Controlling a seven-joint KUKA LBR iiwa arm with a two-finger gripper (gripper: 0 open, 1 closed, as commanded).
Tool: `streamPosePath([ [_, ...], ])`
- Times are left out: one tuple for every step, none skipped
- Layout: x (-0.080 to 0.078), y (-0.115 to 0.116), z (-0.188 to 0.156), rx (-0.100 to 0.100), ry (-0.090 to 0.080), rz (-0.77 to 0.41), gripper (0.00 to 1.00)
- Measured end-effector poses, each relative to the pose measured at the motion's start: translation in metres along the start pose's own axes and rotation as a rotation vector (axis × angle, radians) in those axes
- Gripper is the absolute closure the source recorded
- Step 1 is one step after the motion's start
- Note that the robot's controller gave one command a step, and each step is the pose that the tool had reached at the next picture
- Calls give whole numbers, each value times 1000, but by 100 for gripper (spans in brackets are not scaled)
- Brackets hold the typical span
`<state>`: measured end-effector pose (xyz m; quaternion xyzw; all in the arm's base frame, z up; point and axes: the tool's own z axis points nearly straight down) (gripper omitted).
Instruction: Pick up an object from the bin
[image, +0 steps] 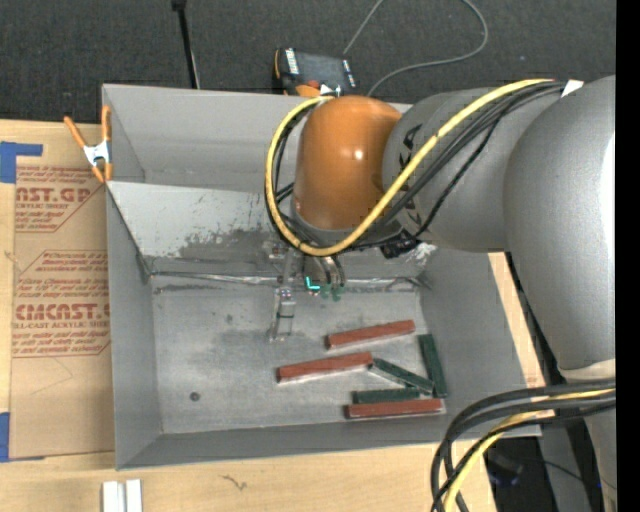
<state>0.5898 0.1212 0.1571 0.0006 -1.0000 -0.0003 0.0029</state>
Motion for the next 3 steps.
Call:
streamPosePath([
  [93, -77, 89, 4, 9, 1, 0],
  [87, -73, 84, 0, -5, -3, 100],
  [74, -64, -63, -1, -15, -7, 100],
])
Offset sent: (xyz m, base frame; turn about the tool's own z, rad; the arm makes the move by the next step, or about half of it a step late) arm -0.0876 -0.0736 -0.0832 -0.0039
